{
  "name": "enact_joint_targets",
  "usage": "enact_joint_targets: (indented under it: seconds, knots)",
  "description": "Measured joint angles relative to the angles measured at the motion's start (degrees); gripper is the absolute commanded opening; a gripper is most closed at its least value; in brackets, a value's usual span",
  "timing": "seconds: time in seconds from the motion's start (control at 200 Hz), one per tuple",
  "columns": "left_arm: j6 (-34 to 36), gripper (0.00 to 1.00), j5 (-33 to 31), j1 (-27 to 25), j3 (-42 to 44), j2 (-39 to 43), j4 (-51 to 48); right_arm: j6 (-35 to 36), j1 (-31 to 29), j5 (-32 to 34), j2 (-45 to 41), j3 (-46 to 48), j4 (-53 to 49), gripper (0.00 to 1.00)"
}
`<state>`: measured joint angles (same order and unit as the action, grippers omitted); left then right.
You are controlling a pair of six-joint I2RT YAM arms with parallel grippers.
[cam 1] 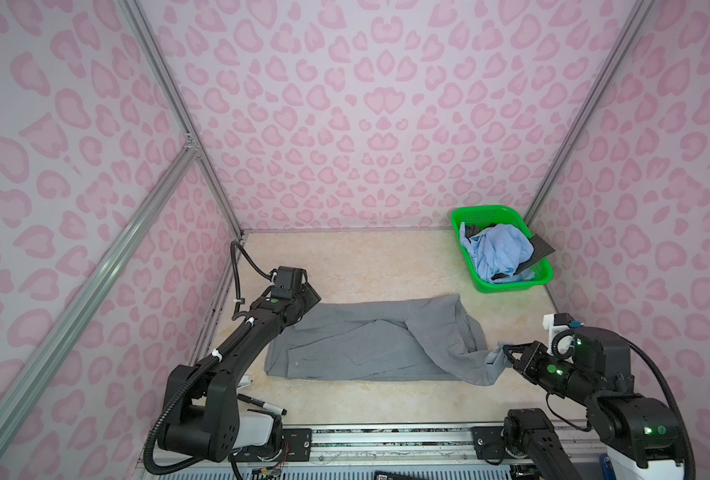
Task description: Fold and stack the long sleeve shirts
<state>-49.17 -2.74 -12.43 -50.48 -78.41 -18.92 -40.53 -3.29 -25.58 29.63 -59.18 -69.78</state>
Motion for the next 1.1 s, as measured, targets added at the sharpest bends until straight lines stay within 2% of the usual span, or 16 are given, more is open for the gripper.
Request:
enact_joint_targets:
  seconds: [0.105, 0.17, 0.245, 0.325, 0.39, 0.44, 0.515, 0.54, 0.59, 0.73, 0.805, 0.855, 0.925, 0.965, 1.04, 1.1]
  knots:
    - [1.0, 0.71, 1.4, -0.4, -0.6, -0.7, -1.0, -0.6, -4.5, 0.8, 0.9, 3.4, 2.6, 0.00]
    - [1.5, 0.71, 1.8, -0.6, -1.0, -0.9, -1.5, -2.2, -10.6, 2.9, 1.7, 6.4, 5.8, 0.00]
    - [2.4, 0.71, 2.1, -1.0, -1.5, -1.4, -1.7, -5.6, -22.9, 7.9, 3.0, 11.5, 9.9, 0.00]
    - [2.9, 0.71, 2.6, -1.8, -2.4, -2.6, -2.0, -10.6, -36.9, 14.4, 5.1, 16.3, 13.5, 0.11]
    - [3.4, 0.72, 3.7, -2.6, -3.1, -3.4, -2.1, -15.3, -47.8, 21.2, 7.4, 18.9, 16.3, 0.25]
    - [3.9, 0.71, 3.9, -3.1, -3.5, -3.9, -2.1, -18.5, -53.5, 25.7, 8.9, 19.5, 17.9, 0.38]
    - [4.4, 0.71, 4.3, -3.4, -4.0, -4.8, -2.2, -22.5, -57.8, 32.1, 8.9, 19.4, 19.8, 0.70]
    - [4.8, 0.71, 4.3, -3.4, -4.2, -5.1, -2.2, -23.1, -58.5, 33.9, 8.5, 19.3, 20.6, 0.77]
    - [5.3, 0.71, 4.4, -3.5, -4.9, -6.0, -2.3, -23.7, -58.9, 36.7, 7.7, 19.4, 22.1, 0.97]
    - [6.3, 0.71, 5.4, -3.8, -7.8, -8.7, -2.4, -23.5, -56.4, 41.5, 7.7, 17.8, 22.5, 0.98]
    - [6.8, 0.71, 5.8, -4.7, -9.5, -10.2, -2.4, -21.3, -51.2, 42.2, 9.6, 15.5, 22.3, 0.91]
    - [7.0, 0.70, 5.8, -5.6, -10.5, -11.4, -2.4, -18.7, -45.2, 41.0, 11.5, 14.5, 23.3, 0.83]
    - [7.1, 0.70, 6.0, -7.0, -12.1, -13.6, -2.3, -14.7, -34.8, 36.2, 15.2, 14.2, 26.7, 0.64]
    - [7.1, 0.70, 5.9, -7.7, -12.6, -14.7, -2.3, -12.6, -29.0, 32.3, 18.2, 14.2, 28.9, 0.56]
    - [7.1, 0.69, 5.9, -9.1, -13.4, -16.8, -2.3, -9.4, -21.6, 25.3, 25.5, 13.9, 33.7, 0.54]
    - [7.1, 0.69, 5.9, -10.1, -14.0, -18.7, -2.4, -6.5, -18.9, 20.9, 31.4, 12.9, 36.8, 0.65]
